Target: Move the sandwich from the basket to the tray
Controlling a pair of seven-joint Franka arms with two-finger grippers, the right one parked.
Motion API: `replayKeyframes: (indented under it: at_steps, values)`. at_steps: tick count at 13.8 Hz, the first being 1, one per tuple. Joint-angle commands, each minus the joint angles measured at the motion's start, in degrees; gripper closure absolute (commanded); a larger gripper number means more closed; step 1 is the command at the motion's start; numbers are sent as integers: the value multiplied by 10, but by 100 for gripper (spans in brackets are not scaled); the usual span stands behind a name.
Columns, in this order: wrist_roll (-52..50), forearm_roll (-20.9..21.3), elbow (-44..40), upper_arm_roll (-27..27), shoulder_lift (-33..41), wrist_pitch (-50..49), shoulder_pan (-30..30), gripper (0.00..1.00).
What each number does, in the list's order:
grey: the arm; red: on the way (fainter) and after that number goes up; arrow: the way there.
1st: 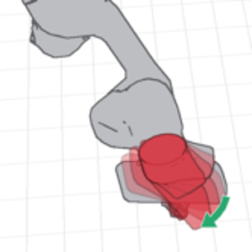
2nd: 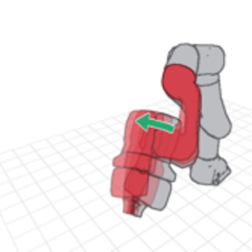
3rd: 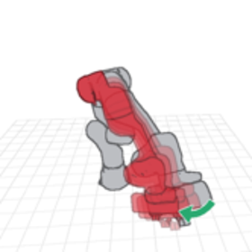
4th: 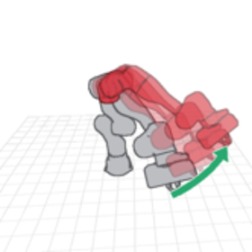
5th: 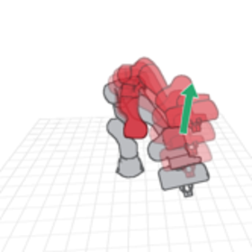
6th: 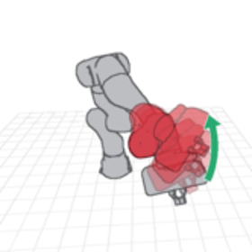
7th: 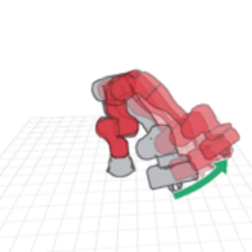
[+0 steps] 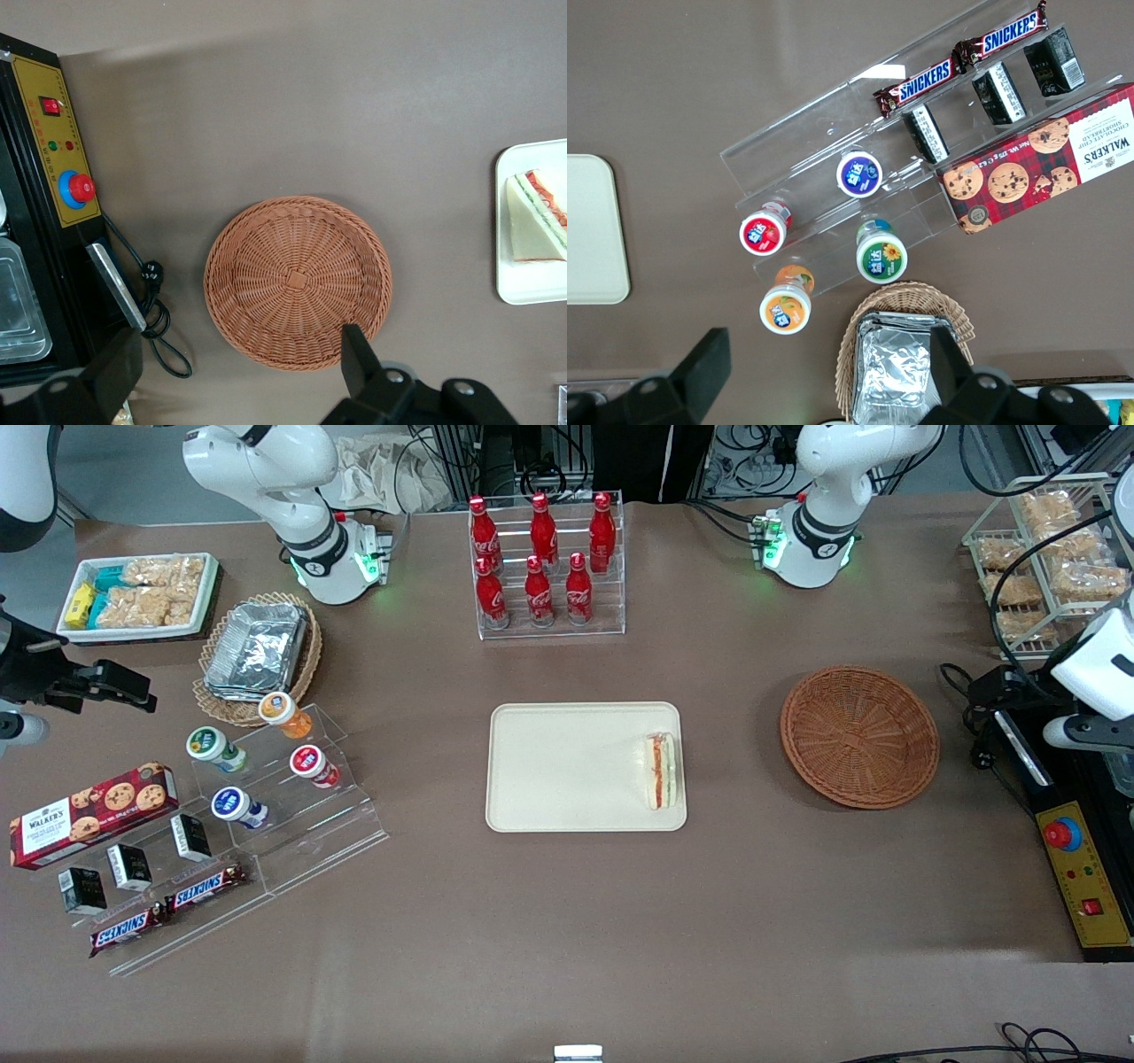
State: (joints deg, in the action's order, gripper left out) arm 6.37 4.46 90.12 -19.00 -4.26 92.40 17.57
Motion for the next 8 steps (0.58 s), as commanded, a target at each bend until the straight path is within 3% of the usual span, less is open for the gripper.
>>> replayKeyframes:
  at_steps: [1, 8]
  values:
    - [8, -8, -11, -4, -4, -13, 7, 0]
    - [6, -11, -10, -4, -4, -13, 8, 0]
